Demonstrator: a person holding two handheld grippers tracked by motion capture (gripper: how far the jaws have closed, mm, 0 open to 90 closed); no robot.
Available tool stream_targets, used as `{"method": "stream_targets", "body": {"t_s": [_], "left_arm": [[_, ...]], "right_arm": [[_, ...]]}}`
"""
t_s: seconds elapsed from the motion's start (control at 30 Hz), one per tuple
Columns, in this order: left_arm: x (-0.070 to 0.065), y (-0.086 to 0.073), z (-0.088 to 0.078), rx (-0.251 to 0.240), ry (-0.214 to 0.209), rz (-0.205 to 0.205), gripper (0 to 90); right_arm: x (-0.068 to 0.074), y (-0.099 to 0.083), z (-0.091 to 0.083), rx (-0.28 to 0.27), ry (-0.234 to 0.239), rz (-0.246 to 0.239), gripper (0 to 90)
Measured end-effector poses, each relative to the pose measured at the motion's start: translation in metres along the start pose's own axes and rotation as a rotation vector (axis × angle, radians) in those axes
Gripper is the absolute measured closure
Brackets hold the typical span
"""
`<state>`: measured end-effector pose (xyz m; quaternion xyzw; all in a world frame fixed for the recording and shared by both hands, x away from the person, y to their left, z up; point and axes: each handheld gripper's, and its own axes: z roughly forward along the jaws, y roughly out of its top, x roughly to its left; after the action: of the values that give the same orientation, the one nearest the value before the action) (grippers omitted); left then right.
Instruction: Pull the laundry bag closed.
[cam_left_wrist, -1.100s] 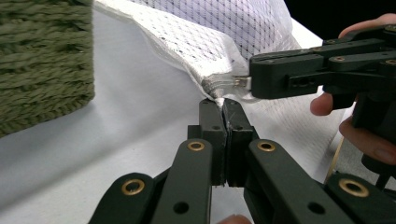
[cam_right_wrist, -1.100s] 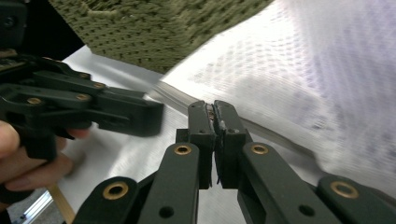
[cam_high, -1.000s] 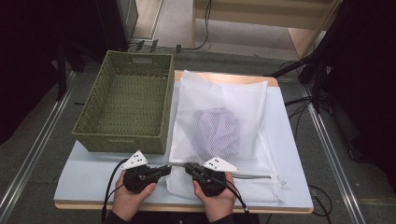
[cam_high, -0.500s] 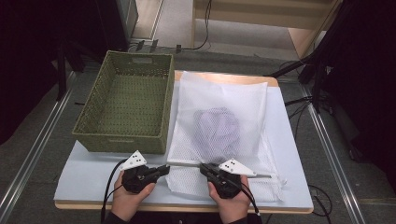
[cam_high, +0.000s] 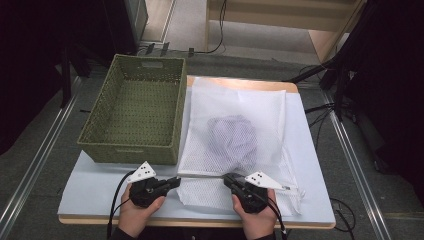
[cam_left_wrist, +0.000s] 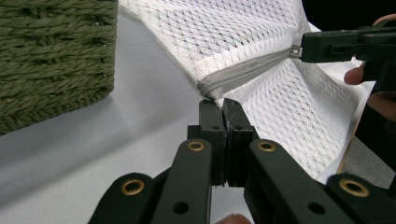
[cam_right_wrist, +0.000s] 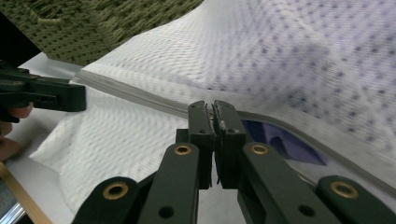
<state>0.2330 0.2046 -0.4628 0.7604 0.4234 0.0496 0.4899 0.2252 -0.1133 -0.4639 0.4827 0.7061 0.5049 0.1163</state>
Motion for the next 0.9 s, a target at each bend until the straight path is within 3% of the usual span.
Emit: {"method": "stream_targets", "body": {"t_s": [0.9], "left_arm": [[0.001,0.000,-0.001,0.001,0.004,0.004,89.5]], "right_arm": [[-0.055,-0.006,-0.053,-0.018,-0.146,0.041,88.3]]}}
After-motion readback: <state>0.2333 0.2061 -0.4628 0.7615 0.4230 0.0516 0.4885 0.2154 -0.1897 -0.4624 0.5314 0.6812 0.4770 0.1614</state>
